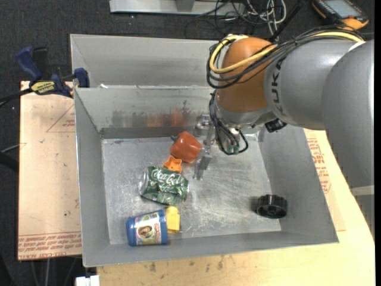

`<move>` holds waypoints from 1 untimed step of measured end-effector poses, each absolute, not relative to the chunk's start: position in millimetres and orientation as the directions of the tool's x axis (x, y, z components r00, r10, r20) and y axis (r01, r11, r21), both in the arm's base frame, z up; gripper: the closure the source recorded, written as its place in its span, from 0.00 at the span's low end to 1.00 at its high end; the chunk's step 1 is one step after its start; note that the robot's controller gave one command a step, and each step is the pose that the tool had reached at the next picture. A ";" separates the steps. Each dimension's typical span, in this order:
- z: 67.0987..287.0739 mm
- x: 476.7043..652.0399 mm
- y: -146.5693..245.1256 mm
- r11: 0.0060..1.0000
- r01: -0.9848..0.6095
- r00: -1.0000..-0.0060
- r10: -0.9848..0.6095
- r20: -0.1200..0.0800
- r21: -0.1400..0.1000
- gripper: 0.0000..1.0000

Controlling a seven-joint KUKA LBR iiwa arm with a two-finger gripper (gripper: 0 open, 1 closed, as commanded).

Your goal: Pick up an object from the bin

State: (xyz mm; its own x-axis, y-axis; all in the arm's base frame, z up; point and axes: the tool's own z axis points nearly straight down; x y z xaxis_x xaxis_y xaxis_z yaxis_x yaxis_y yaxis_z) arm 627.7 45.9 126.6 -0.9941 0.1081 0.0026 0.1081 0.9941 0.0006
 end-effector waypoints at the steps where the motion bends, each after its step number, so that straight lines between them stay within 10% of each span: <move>1: 117.7 640.6 55.4 0.979 0.204 -0.979 0.204 -0.003 0.005 0.00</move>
Offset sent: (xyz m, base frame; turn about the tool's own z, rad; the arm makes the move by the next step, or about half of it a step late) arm 0.0167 0.0512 -0.0540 0.0393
